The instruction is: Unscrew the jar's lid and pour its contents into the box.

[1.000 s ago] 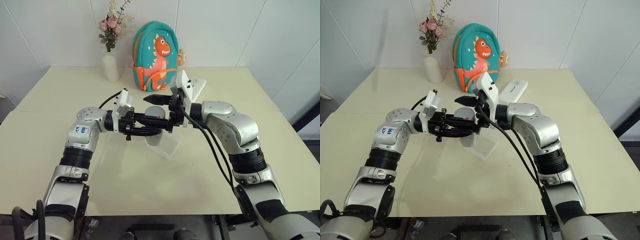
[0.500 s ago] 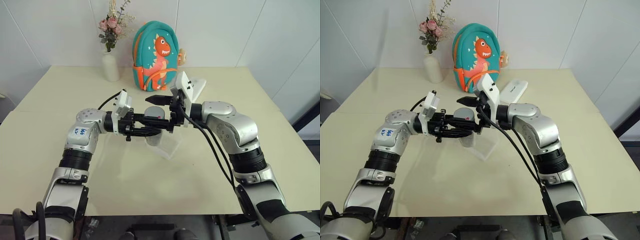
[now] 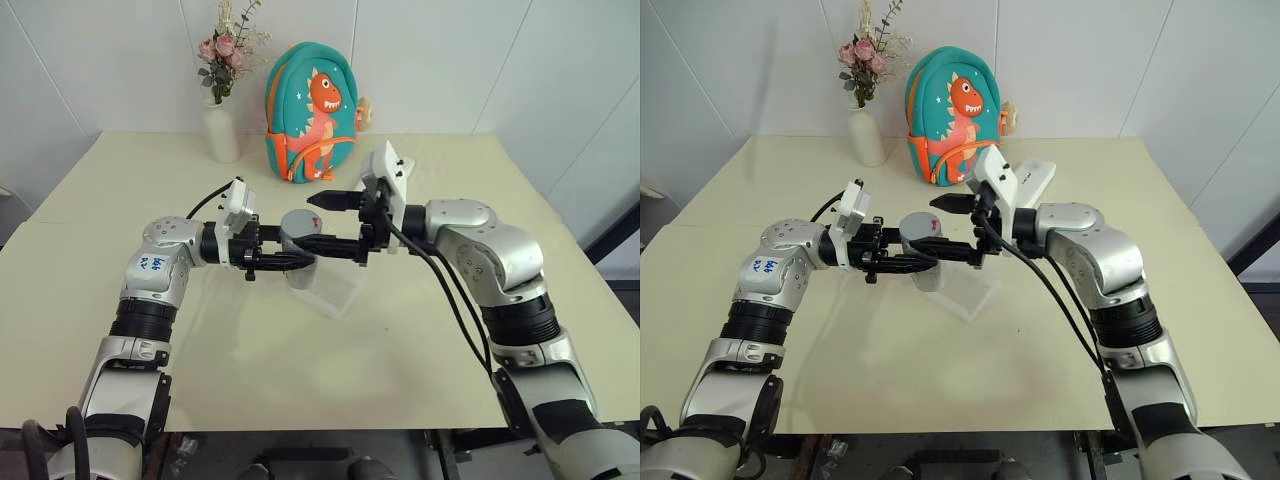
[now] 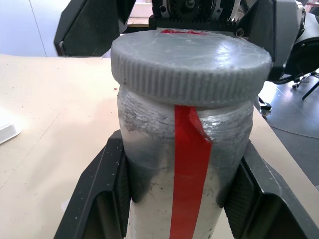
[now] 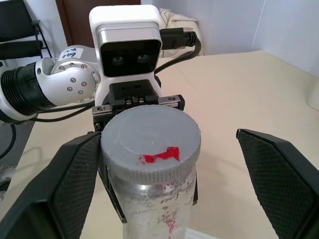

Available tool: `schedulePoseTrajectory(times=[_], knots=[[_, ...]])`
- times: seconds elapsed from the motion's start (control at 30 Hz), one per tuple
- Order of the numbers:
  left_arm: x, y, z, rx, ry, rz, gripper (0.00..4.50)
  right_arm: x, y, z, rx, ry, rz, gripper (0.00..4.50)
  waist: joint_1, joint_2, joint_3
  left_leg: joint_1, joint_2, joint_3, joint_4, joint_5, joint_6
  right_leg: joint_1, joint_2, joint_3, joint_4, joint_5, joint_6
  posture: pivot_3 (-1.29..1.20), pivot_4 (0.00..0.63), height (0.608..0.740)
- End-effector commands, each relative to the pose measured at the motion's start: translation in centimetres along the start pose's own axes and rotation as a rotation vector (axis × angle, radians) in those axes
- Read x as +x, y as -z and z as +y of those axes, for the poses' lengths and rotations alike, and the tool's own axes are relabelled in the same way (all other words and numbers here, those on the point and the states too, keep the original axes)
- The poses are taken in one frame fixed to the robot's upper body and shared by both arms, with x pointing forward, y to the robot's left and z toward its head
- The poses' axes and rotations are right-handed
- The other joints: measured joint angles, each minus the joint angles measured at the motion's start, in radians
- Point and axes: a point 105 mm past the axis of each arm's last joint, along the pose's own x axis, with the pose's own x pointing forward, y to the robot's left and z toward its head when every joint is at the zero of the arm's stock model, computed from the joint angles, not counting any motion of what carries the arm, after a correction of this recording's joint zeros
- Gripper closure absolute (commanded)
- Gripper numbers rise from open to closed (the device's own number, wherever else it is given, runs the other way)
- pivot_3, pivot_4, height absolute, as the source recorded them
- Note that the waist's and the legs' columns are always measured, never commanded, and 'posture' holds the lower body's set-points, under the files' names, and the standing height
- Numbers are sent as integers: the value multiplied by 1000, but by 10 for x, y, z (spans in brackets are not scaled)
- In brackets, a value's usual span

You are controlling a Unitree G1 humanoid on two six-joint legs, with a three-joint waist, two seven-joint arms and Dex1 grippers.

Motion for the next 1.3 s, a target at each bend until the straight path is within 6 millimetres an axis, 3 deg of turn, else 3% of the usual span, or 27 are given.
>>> schedulePoseTrajectory(times=[0.03,0.3,0.43,0.57,0.77,1.1,1.3], knots=[[-5,-5,-2,37,7,-15,2523,-19,-16,-6,-32,58,-41,32,1,0,0,0,0,0,0,0,0,0,0,0,0,0,0,0,150,740],[0,-6,1,41,16,-19,2523,-5,-26,20,27,-40,-117,32,-4,0,0,0,1,0,0,0,0,0,1,0,0,0,0,0,150,740],[4,-7,0,43,30,-27,2523,5,-25,22,33,-37,-127,32,1,0,0,0,1,0,0,0,0,0,1,0,1,0,0,0,150,740],[7,-8,1,44,35,-31,2523,14,-28,20,45,-21,-158,32,2,0,0,0,1,0,1,0,0,0,1,0,2,0,0,0,150,740],[10,-10,2,53,40,-38,2523,30,-13,12,10,32,-112,32,-2,0,0,0,1,0,1,0,0,0,1,0,2,0,0,0,150,740],[11,-13,1,66,47,-39,2523,34,-15,6,14,42,-129,32,-1,0,0,0,1,0,1,0,0,-1,1,0,3,0,0,0,150,740],[9,-14,1,70,43,-38,2523,26,-9,-5,-1,82,-100,32,-1,0,0,0,1,0,1,0,0,-1,1,0,3,0,0,0,150,740]])
